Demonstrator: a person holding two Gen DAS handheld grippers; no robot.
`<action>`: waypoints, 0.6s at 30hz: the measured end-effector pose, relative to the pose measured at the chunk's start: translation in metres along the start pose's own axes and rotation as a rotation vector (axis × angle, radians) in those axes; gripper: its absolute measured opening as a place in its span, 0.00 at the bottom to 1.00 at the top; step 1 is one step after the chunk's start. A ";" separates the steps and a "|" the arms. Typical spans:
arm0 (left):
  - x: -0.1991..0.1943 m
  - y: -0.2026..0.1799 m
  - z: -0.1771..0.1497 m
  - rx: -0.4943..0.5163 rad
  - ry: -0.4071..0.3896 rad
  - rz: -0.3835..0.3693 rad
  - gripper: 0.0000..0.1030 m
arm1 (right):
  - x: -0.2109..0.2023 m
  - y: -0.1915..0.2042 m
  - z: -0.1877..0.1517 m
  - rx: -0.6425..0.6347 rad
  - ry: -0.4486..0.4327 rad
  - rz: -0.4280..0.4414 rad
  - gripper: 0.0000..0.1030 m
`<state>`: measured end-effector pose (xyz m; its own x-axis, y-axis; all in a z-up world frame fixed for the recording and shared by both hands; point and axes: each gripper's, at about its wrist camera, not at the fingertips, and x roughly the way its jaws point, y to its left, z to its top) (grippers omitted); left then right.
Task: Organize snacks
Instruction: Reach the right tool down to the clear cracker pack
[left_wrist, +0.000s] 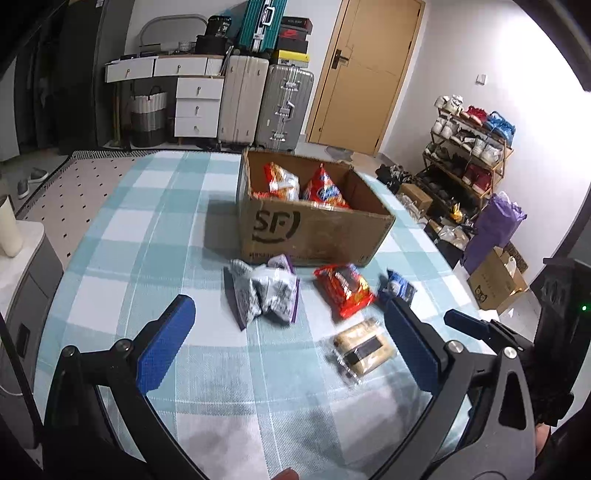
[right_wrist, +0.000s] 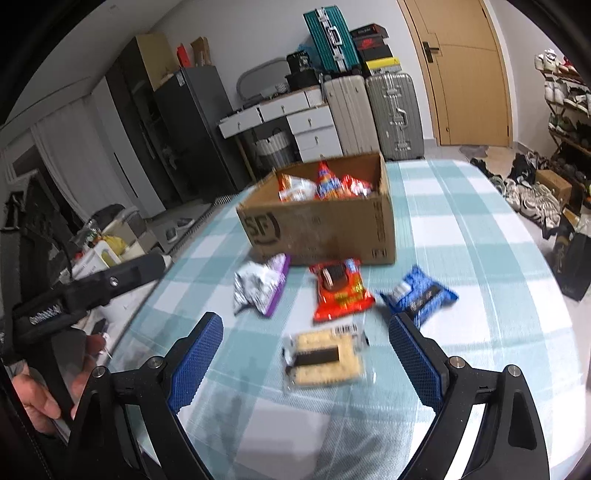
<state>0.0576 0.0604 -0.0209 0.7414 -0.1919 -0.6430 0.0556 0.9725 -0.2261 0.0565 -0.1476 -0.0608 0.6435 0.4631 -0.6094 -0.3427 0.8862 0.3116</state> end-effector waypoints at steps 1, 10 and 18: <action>0.004 0.000 -0.004 0.000 0.009 0.001 0.99 | 0.005 -0.002 -0.004 0.004 0.014 -0.003 0.90; 0.033 0.006 -0.032 -0.009 0.077 0.009 0.99 | 0.038 -0.014 -0.021 0.026 0.092 -0.018 0.90; 0.050 0.014 -0.044 -0.024 0.123 0.014 0.99 | 0.065 -0.016 -0.027 0.019 0.142 -0.021 0.90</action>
<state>0.0658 0.0587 -0.0889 0.6545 -0.1944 -0.7306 0.0287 0.9721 -0.2329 0.0859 -0.1322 -0.1251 0.5467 0.4399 -0.7125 -0.3164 0.8963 0.3106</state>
